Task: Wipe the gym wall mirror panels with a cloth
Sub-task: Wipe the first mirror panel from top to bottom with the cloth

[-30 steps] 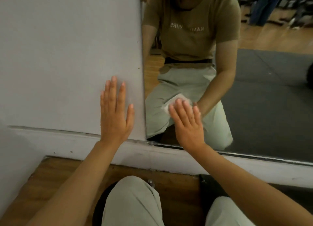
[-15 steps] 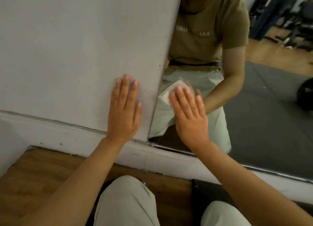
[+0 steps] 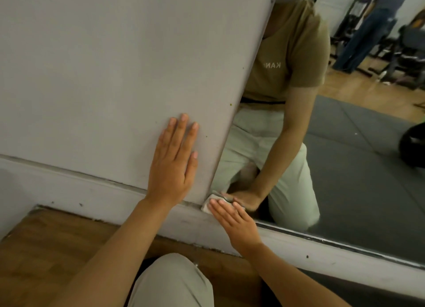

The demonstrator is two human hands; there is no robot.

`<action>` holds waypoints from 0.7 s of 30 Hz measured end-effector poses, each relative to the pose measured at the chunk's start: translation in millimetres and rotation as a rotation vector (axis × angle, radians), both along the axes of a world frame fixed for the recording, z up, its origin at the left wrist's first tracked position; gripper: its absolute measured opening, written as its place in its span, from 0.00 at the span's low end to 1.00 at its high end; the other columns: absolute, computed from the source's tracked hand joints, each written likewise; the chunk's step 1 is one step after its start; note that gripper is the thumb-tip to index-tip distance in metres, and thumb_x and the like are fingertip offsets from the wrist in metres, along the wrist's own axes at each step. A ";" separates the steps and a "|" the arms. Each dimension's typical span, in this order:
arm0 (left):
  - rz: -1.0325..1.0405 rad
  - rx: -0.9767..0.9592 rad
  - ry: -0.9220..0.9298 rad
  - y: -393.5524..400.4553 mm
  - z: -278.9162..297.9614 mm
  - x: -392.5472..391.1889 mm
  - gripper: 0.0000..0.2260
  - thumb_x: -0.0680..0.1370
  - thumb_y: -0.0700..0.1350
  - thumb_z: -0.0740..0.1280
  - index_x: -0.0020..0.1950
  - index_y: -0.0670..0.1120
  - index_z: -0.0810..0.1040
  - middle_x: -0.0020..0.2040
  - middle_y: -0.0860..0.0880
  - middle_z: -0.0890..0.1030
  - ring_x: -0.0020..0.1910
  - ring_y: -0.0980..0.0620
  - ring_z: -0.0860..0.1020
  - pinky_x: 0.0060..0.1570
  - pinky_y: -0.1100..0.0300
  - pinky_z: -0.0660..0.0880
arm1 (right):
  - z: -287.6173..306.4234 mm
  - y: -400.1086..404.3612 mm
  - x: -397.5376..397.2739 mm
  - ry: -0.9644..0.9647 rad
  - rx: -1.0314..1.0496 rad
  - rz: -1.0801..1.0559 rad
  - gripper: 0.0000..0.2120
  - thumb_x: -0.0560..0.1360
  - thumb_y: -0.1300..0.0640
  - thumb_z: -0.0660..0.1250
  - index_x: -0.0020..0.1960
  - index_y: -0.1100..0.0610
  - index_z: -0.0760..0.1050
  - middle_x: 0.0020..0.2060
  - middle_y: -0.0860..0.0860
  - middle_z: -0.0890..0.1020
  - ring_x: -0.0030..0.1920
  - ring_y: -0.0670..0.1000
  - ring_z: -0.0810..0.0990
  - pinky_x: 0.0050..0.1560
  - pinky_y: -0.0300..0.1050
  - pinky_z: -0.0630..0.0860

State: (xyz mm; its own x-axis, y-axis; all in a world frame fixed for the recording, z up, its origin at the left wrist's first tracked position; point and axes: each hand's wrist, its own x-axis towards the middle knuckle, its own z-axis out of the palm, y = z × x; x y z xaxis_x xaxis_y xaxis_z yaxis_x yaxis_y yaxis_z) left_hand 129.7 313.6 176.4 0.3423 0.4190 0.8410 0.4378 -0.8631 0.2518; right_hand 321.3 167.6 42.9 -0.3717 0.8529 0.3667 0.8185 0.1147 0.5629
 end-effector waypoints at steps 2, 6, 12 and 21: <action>-0.009 0.001 0.011 0.8 -0.2 -2.0 0.26 0.83 0.43 0.57 0.80 0.42 0.54 0.80 0.45 0.54 0.80 0.44 0.49 0.78 0.47 0.51 | 10.1 -0.3 3.3 -0.029 -0.037 -0.003 0.43 0.69 0.64 0.55 0.81 0.58 0.41 0.80 0.52 0.41 0.80 0.50 0.42 0.78 0.49 0.41; 0.007 -0.005 0.013 0.0 -1.5 0.2 0.25 0.83 0.42 0.57 0.79 0.41 0.55 0.80 0.44 0.55 0.80 0.44 0.50 0.77 0.44 0.53 | 79.8 12.2 -2.1 0.113 0.186 0.042 0.39 0.72 0.66 0.53 0.81 0.57 0.43 0.80 0.51 0.43 0.80 0.50 0.44 0.79 0.49 0.41; 0.031 -0.068 0.028 -11.9 2.4 3.5 0.25 0.82 0.42 0.58 0.79 0.39 0.58 0.80 0.41 0.55 0.80 0.42 0.51 0.77 0.44 0.53 | 243.5 49.0 -22.4 0.428 0.667 0.099 0.27 0.80 0.68 0.59 0.77 0.63 0.57 0.77 0.58 0.59 0.79 0.54 0.51 0.78 0.57 0.51; 0.029 -0.135 0.088 -20.2 6.5 0.1 0.27 0.82 0.44 0.56 0.81 0.44 0.54 0.82 0.48 0.50 0.80 0.45 0.49 0.78 0.50 0.52 | 232.1 46.0 -11.9 0.376 0.687 0.131 0.29 0.78 0.69 0.62 0.77 0.63 0.59 0.77 0.59 0.59 0.79 0.55 0.53 0.78 0.57 0.53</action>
State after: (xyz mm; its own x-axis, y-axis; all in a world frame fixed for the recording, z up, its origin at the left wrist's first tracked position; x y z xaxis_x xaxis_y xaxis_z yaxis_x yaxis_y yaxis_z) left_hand 129.8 293.4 182.9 0.3986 0.5368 0.7436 0.4874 -0.8108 0.3241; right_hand 309.4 213.6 274.9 -0.1996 0.3482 0.9159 0.9718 -0.0496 0.2306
